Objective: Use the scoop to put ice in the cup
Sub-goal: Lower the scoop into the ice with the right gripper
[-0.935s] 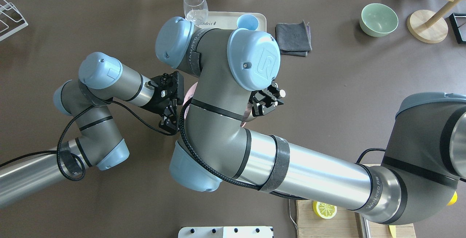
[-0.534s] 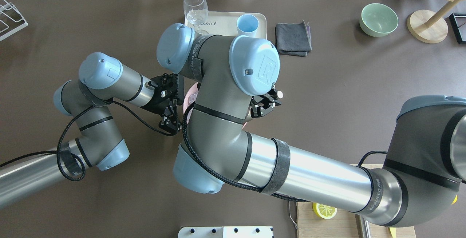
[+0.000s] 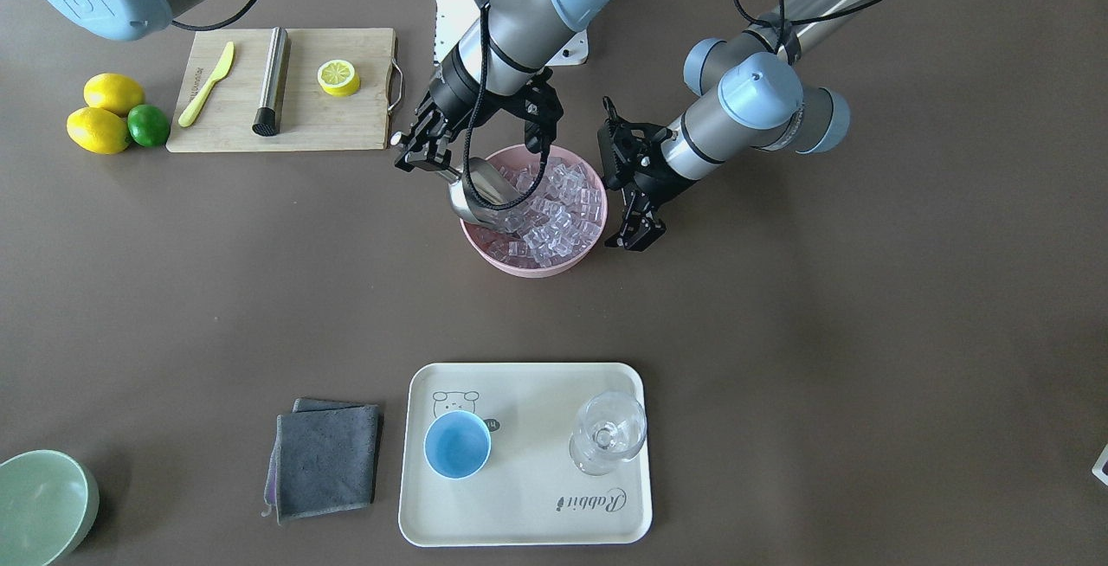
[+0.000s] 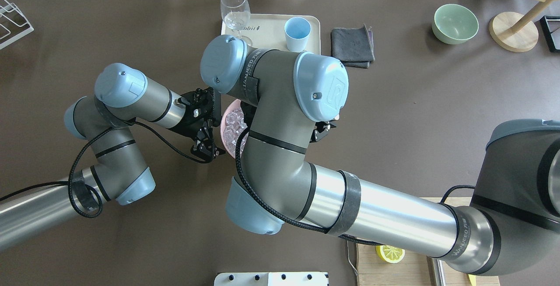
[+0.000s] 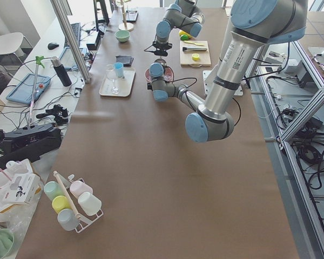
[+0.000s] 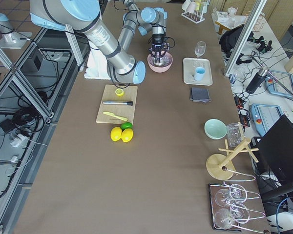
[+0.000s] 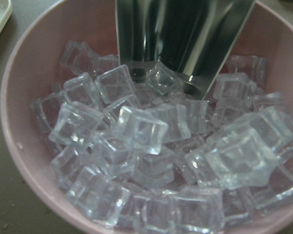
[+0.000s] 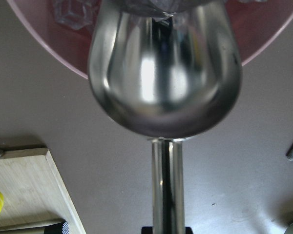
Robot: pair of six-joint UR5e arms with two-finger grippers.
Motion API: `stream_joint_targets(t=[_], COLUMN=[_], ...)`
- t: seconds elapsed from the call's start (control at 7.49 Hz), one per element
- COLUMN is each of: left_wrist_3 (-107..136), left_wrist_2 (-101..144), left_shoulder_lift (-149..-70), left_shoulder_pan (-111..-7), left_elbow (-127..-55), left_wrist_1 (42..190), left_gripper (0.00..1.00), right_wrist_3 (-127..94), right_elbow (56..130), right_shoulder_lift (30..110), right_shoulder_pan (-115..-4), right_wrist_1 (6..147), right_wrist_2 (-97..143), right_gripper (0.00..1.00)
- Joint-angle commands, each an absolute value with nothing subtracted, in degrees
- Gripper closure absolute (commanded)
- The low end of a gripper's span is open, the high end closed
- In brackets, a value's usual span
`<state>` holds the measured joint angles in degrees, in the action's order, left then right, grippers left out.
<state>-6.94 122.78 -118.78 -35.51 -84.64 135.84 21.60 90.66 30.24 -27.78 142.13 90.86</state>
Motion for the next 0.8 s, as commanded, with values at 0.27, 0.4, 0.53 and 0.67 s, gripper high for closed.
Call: stream_joint_targets(t=[0.27,0.4,0.53,0.67], left_wrist_3=[-6.9,-6.9,-6.9,-6.9], left_wrist_2=[122.8,122.8,122.8,122.8], left_shoulder_lift=[-118.7,-118.7,-118.7,-118.7], left_shoulder_pan=[-35.6,-35.5,-35.5,-35.5], left_elbow=[-84.6,-84.6,-84.6,-84.6], left_wrist_1=[135.8,135.8,135.8,135.8], left_gripper=[0.01,0.01,0.01,0.01], right_wrist_3=[21.4,21.4,21.4,21.4], right_elbow=[95.1,95.9,96.3,96.6], right_shoulder_lift=[36.0,37.2,38.0,38.7], right_shoulder_pan=[-27.8,-27.8,-27.8,-27.8], right_wrist_1=[134.9,133.3,131.9,130.7], right_wrist_2=[91.5,91.5,91.5,91.5], right_gripper=[1.0,1.0,1.0,1.0])
